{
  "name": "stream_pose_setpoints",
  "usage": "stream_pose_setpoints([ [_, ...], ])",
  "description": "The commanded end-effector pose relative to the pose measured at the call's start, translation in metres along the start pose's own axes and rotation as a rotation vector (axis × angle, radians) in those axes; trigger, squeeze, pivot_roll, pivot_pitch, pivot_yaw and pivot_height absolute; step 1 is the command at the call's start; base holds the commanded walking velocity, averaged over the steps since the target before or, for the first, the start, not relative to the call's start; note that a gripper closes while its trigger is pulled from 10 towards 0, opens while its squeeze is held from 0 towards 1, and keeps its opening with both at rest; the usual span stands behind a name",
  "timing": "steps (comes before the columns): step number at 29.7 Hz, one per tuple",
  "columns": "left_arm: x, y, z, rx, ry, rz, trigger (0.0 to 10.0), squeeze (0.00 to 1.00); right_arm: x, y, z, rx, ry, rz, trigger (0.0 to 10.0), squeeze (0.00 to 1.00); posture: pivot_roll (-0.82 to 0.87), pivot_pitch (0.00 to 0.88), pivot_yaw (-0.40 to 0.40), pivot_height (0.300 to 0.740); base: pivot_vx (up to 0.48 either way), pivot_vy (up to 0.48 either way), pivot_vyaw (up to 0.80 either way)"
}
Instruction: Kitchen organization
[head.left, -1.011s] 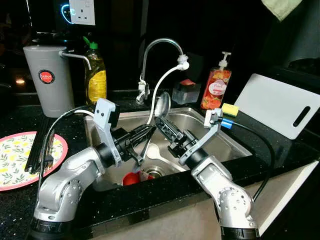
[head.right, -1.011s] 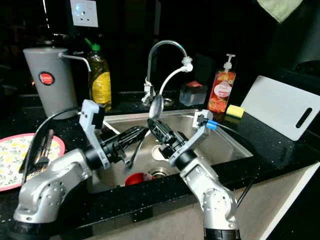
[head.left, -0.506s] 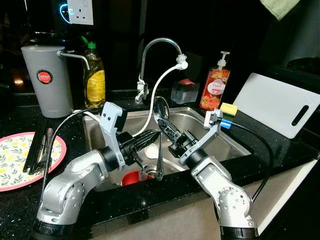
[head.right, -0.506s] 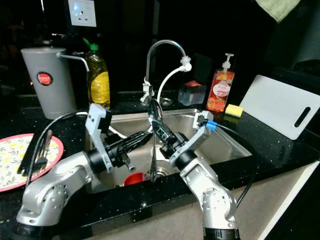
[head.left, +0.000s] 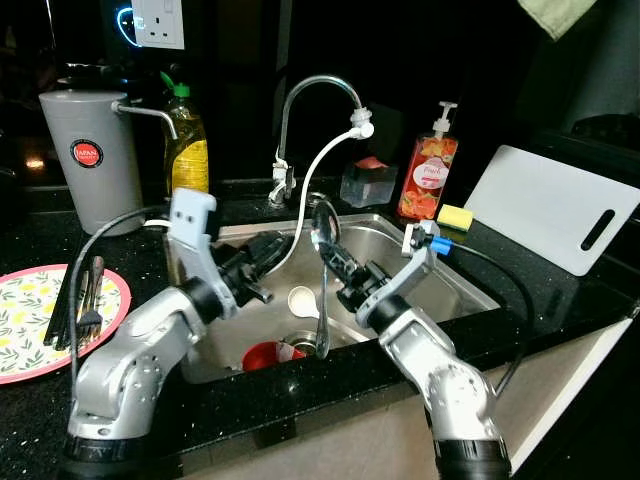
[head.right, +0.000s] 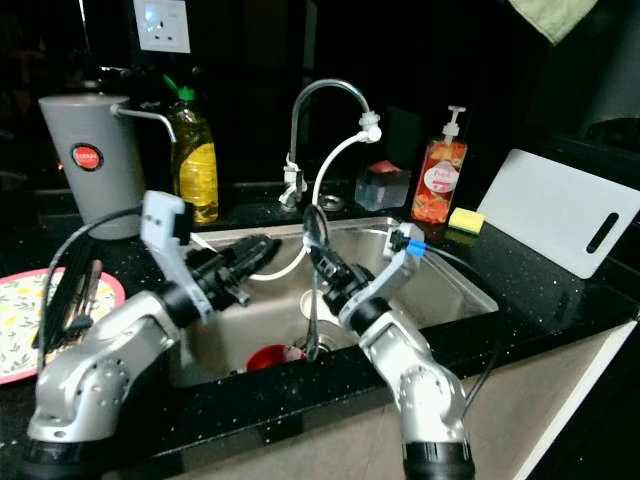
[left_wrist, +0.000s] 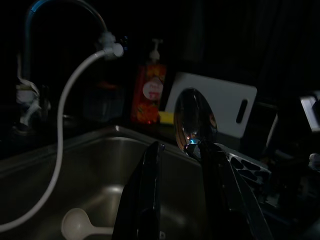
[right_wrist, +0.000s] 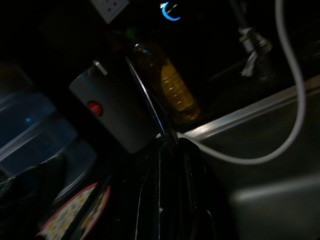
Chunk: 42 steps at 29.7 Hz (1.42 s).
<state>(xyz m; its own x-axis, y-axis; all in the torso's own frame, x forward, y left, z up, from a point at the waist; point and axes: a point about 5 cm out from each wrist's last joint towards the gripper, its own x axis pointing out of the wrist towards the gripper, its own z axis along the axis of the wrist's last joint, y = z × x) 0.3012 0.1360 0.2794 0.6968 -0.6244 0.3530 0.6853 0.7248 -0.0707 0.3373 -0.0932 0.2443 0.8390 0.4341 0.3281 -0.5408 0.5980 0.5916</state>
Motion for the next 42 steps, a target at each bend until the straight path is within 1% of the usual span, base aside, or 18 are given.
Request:
stream_pose_setpoints([
  [1, 0.003, -0.002, 0.001, -0.005, -0.013, -0.008, 10.0, 0.0, 0.005, -0.012, 0.004, -0.028, -0.014, -0.057, 10.0, 0.0, -0.06, 0.0, -0.101, 0.74, 0.0, 0.0, 0.0],
  [2, 0.003, -0.002, 0.001, -0.005, -0.013, -0.008, 10.0, 0.0, 0.005, -0.012, 0.004, -0.028, -0.014, -0.057, 10.0, 0.0, -0.06, 0.0, -0.101, 0.74, 0.0, 0.0, 0.0],
  [5, 0.002, 0.0, -0.003, 0.003, 0.007, 0.027, 10.0, 0.0, 0.027, -0.043, 0.016, -0.212, -0.014, -0.251, 10.0, 0.0, -0.05, 0.0, -0.103, 0.74, 0.0, 0.0, 0.0],
  [7, 0.002, 0.0, -0.003, 0.003, 0.007, 0.027, 10.0, 0.0, 0.027, -0.043, 0.016, -0.212, -0.014, -0.251, 10.0, 0.0, -0.05, 0.0, -0.103, 0.74, 0.0, 0.0, 0.0],
  [9, 0.002, 0.0, -0.005, 0.004, 0.015, 0.042, 10.0, 0.0, 0.031, -0.054, 0.015, -0.298, 0.018, -0.322, 10.0, 0.0, -0.05, 0.0, -0.103, 0.74, 0.0, 0.0, 0.0],
  [11, 0.003, 0.001, -0.006, 0.002, 0.018, 0.051, 10.0, 0.0, 0.031, -0.058, 0.01, -0.304, 0.03, -0.351, 10.0, 0.0, -0.05, 0.0, -0.103, 0.74, 0.0, 0.0, 0.0],
  [13, 0.003, 0.0, -0.01, -0.007, 0.03, 0.06, 10.0, 0.0, 0.03, -0.064, -0.007, -0.356, 0.078, -0.405, 10.0, 0.03, -0.04, 0.0, -0.105, 0.74, 0.0, 0.0, 0.0],
  [14, 0.004, -0.001, -0.012, -0.006, 0.036, 0.063, 10.0, 0.0, 0.03, -0.064, -0.015, -0.36, 0.096, -0.413, 10.0, 0.57, -0.04, 0.0, -0.106, 0.74, 0.0, 0.0, 0.0],
  [15, 0.004, -0.001, -0.012, -0.006, 0.036, 0.063, 10.0, 0.0, 0.03, -0.064, -0.015, -0.36, 0.096, -0.413, 10.0, 0.57, -0.04, 0.0, -0.106, 0.74, 0.0, 0.0, 0.0],
  [17, 0.004, -0.002, -0.014, -0.009, 0.04, 0.068, 10.0, 0.0, 0.029, -0.063, -0.028, -0.352, 0.128, -0.4, 10.0, 1.0, -0.03, 0.0, -0.109, 0.74, 0.0, 0.0, 0.0],
  [24, 0.001, 0.0, -0.014, -0.005, 0.046, 0.097, 10.0, 0.0, 0.031, -0.061, -0.029, -0.349, 0.095, -0.329, 10.0, 1.0, -0.02, 0.0, -0.124, 0.74, 0.0, 0.0, 0.0],
  [25, 0.0, 0.001, -0.014, -0.005, 0.046, 0.105, 10.0, 0.0, 0.031, -0.059, -0.024, -0.345, 0.069, -0.308, 10.0, 0.0, -0.02, 0.0, -0.125, 0.74, 0.0, 0.0, 0.0],
  [31, -0.003, 0.01, -0.017, 0.025, 0.068, 0.182, 10.0, 0.0, 0.028, -0.048, 0.002, -0.349, -0.065, -0.257, 10.0, 0.0, -0.01, 0.0, -0.131, 0.74, 0.0, 0.0, 0.0],
  [35, -0.012, 0.037, -0.019, 0.123, 0.134, 0.37, 10.0, 0.0, 0.017, -0.03, 0.011, -0.4, -0.121, -0.191, 10.0, 0.0, -0.03, 0.0, -0.12, 0.74, 0.0, 0.0, 0.0],
  [37, -0.015, 0.044, -0.018, 0.153, 0.149, 0.419, 10.0, 0.0, 0.013, -0.026, 0.01, -0.428, -0.122, -0.175, 10.0, 0.0, -0.03, 0.0, -0.118, 0.74, 0.0, 0.0, 0.0],
  [38, -0.021, 0.054, -0.014, 0.257, 0.17, 0.513, 10.0, 0.0, 0.005, -0.022, 0.007, -0.455, -0.128, -0.156, 10.0, 0.0, -0.03, 0.0, -0.115, 0.74, 0.0, 0.0, 0.0],
  [39, -0.023, 0.06, -0.012, 0.291, 0.176, 0.566, 10.0, 0.0, 0.002, -0.022, 0.006, -0.455, -0.129, -0.155, 10.0, 0.0, -0.03, 0.0, -0.113, 0.74, 0.0, 0.0, 0.0],
  [42, -0.026, 0.065, -0.01, 0.315, 0.18, 0.618, 10.0, 0.0, 0.0, -0.021, 0.005, -0.453, -0.13, -0.155, 10.0, 0.0, -0.03, 0.0, -0.111, 0.74, 0.0, 0.0, 0.0],
])
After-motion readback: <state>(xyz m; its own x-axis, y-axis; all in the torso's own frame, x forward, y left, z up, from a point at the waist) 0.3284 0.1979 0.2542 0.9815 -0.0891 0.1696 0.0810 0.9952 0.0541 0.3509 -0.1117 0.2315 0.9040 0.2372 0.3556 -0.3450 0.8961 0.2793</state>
